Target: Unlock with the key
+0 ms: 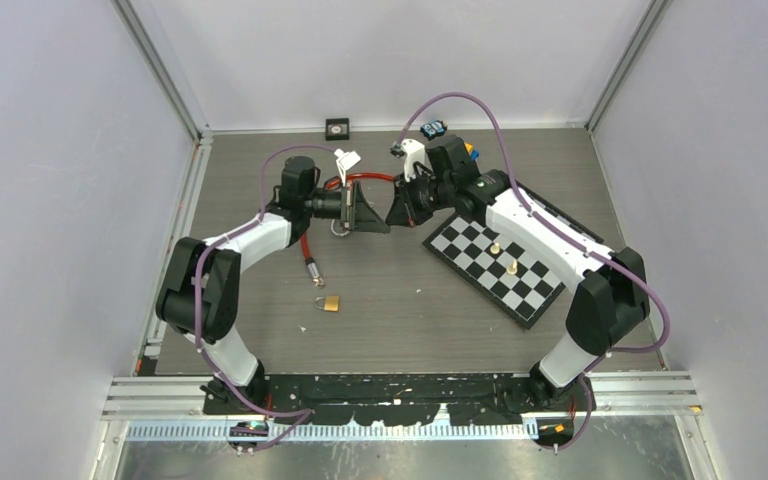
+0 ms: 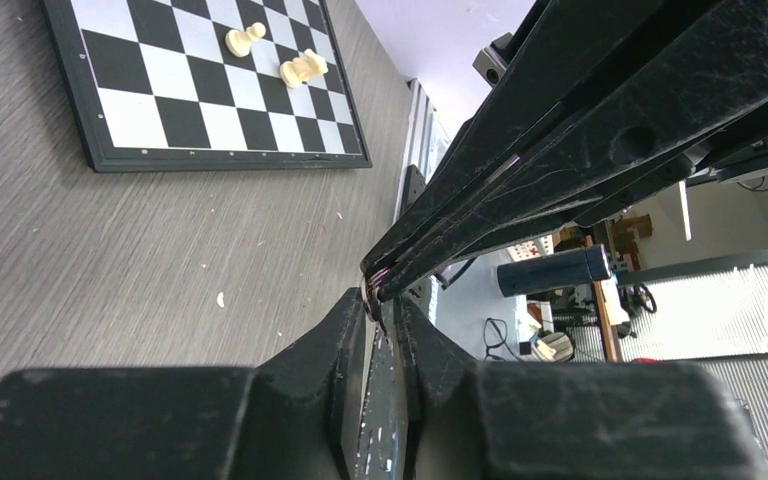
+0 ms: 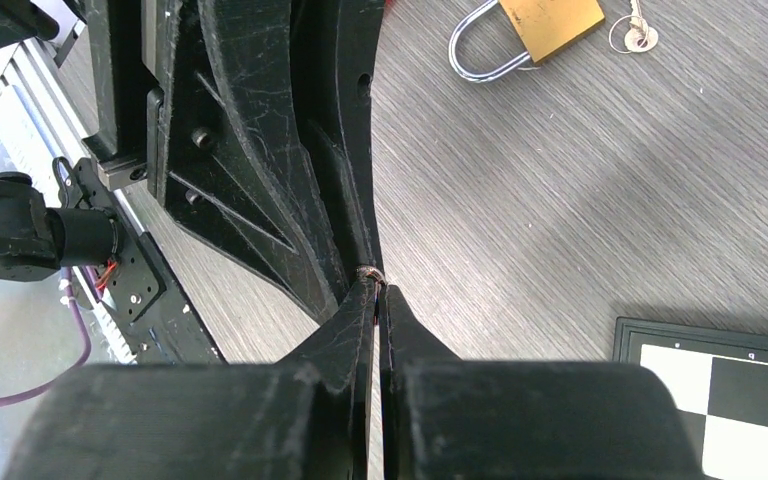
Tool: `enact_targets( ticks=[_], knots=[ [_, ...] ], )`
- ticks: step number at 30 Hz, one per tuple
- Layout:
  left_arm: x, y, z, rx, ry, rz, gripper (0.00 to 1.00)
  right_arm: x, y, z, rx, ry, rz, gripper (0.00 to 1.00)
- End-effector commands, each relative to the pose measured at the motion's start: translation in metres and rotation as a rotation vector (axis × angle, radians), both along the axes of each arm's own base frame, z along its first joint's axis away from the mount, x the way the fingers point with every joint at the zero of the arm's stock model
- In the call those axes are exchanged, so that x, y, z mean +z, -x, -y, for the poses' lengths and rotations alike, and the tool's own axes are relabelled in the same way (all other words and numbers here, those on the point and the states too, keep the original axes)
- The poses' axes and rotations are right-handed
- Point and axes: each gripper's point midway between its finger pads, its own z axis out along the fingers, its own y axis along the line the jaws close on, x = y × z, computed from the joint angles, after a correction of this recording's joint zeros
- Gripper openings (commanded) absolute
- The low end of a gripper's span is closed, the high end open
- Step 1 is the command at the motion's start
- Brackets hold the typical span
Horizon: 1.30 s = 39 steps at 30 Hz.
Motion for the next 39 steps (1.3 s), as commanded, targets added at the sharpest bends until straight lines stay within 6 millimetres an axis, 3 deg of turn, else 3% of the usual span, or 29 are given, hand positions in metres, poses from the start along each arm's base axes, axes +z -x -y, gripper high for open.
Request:
enact_targets(
  ticks=[1,4,11,22,26,39],
  knots=[
    [0.007,0.003,0.000,-0.034,0.032,0.029,0.20,0.027,-0.001,0.003,-0.015,-0.047,0.065,0.01],
    [0.005,0.003,0.000,-0.034,0.030,0.021,0.25,0.027,-0.002,0.005,-0.020,-0.046,0.069,0.01],
    [-0.001,0.004,0.001,-0.038,0.026,0.000,0.26,0.028,-0.004,0.007,-0.028,-0.042,0.079,0.01],
    [-0.001,0.005,0.001,-0.047,0.027,-0.003,0.16,0.026,-0.006,0.009,-0.035,-0.033,0.084,0.01],
    [0.000,0.005,0.002,-0.053,0.029,-0.002,0.01,0.024,-0.006,0.008,-0.034,-0.037,0.078,0.01],
    [-0.009,0.016,-0.006,-0.101,-0.041,0.084,0.00,0.023,0.002,0.018,0.005,-0.036,0.089,0.03]
  ],
)
